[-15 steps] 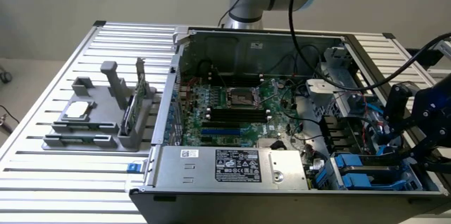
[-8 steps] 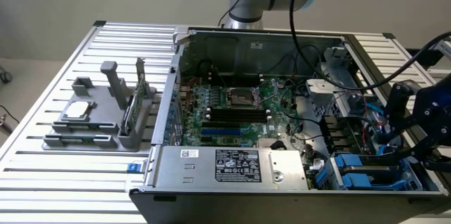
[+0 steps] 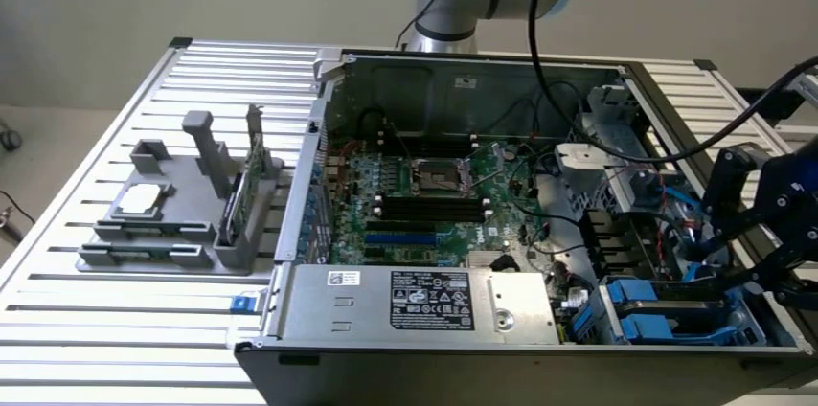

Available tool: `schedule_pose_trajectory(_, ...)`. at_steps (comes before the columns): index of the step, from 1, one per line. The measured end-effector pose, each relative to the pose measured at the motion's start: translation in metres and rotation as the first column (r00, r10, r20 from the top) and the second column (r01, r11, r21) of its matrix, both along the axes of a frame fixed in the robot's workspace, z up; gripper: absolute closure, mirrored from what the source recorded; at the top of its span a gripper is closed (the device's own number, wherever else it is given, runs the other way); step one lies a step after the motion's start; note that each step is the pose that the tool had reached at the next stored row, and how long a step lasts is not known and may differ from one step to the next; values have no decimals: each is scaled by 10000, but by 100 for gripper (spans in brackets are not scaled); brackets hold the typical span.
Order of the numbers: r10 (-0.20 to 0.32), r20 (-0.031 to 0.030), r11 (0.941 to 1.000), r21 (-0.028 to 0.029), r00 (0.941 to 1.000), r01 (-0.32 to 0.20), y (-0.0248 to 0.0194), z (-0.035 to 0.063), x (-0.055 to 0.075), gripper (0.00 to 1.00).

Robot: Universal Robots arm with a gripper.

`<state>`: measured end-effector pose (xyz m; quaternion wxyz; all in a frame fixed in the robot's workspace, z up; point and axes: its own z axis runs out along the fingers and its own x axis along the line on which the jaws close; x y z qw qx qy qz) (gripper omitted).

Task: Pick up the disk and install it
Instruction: 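Insert the first disk wire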

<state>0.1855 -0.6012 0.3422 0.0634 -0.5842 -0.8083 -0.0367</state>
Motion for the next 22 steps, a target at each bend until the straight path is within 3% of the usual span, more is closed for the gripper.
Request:
schedule_pose_trajectory(7,0,-8,10000,-5,10000,0,0,34,12,63)
schedule_pose_trajectory(12,0,-8,10000,-37,10000,0,0,64,22,63)
schedule_pose_trajectory(22,6,2,10000,-71,10000,-6,-2,16,26,63)
